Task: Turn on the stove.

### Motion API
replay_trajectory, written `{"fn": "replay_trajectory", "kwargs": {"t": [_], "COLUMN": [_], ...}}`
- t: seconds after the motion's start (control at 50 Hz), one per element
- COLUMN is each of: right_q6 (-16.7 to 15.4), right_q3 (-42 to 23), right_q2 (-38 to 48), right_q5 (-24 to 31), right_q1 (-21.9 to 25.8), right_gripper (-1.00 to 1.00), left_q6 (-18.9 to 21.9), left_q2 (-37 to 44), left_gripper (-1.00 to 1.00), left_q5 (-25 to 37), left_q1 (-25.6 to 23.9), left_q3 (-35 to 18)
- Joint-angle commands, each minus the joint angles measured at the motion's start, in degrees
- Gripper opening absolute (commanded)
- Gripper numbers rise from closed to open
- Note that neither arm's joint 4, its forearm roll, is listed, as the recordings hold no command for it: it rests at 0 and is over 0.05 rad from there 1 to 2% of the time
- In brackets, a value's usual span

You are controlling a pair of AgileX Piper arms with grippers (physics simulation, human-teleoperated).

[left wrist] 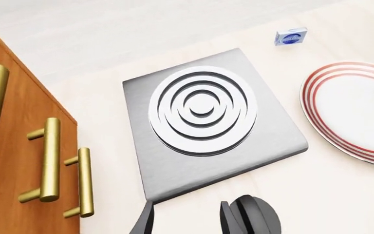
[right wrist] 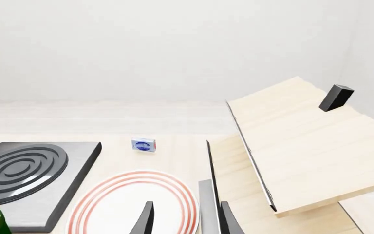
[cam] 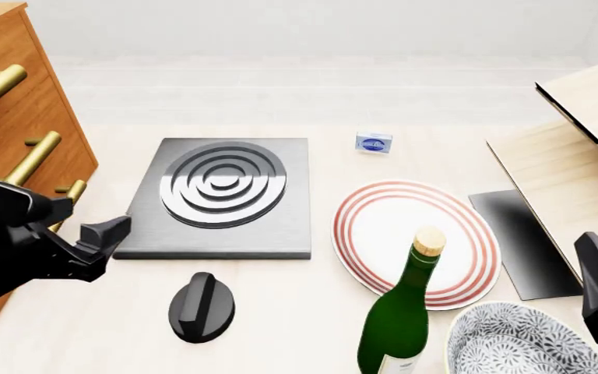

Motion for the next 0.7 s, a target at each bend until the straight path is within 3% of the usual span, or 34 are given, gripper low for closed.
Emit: {"fn": "replay_trajectory", "kwargs": {"t": [0.02,0.28,0.7], "right_q6": [0.0,0.0,0.0], "right_q3": [-0.3,-0.2,0.0], "right_q2": [-0.5,-0.7,0.1], "right_q5": [0.8,0.8,-0.1], "right_q1": [0.0,0.0,0.0], "right_gripper": [1.00,1.00,1.00], "left_q6": [0.1,-3.9,-8.3], "left_q2": [8.5,15.4,16.6], "left_gripper": [1.00,1.00,1.00], "left_q5": [-1.8,-1.9,-0.9], "left_q1": [-0.9,-5.3,-11.1], "left_q3": [-1.4,-2.9,-4.3]}}
